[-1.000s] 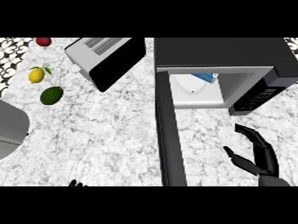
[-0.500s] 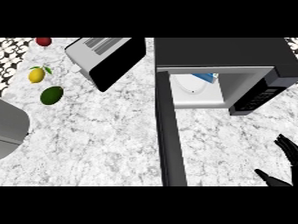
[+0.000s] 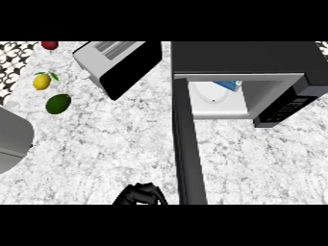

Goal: Pick up the milk, place it into the microwave and close the microwave

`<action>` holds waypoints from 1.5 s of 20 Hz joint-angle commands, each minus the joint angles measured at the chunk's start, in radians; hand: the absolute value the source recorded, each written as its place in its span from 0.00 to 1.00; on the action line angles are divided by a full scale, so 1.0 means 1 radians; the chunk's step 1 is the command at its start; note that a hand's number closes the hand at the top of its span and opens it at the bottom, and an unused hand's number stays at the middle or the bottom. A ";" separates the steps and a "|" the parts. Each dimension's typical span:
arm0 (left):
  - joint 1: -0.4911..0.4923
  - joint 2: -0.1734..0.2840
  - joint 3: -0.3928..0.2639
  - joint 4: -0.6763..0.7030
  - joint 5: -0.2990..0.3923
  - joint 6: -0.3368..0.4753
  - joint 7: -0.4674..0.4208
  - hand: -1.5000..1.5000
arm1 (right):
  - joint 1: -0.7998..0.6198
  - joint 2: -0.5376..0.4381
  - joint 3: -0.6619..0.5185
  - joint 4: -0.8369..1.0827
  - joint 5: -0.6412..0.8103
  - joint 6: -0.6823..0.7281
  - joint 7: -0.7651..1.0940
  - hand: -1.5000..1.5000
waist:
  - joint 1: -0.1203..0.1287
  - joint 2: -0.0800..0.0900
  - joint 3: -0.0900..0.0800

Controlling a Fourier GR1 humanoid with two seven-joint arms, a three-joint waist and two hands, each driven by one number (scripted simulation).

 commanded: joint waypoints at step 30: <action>-0.621 -0.104 -0.459 0.429 0.337 0.243 0.145 0.00 | 0.005 -0.104 0.128 -0.274 -0.158 0.230 0.040 0.00 | -0.125 0.017 -0.005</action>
